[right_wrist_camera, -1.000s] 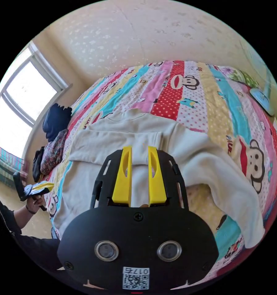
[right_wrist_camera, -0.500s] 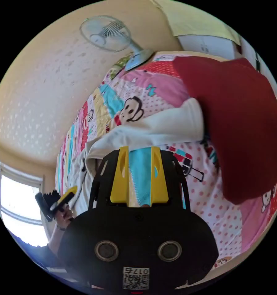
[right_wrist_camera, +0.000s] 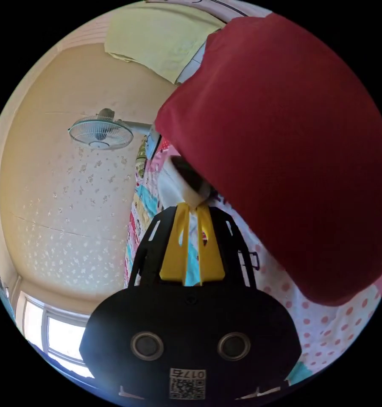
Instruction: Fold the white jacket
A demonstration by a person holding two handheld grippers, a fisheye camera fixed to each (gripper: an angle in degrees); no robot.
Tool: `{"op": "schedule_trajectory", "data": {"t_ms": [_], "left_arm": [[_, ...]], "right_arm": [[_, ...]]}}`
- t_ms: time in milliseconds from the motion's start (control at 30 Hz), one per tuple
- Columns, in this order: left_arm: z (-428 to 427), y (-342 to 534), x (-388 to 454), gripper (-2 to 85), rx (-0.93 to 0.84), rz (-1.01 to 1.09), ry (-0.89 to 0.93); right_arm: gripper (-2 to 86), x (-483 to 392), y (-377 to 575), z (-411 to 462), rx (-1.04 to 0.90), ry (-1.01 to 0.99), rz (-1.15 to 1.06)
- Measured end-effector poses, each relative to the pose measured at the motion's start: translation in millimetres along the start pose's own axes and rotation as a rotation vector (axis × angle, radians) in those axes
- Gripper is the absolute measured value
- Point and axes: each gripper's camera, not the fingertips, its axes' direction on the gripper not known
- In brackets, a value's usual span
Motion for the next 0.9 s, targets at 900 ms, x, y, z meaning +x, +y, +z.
{"op": "schedule_trajectory", "data": {"t_ms": [900], "left_arm": [[41, -46, -17, 8.0, 0.168, 0.025, 0.227]], "right_arm": [[3.2, -121, -156, 53, -0.382, 0.054, -0.6]]}}
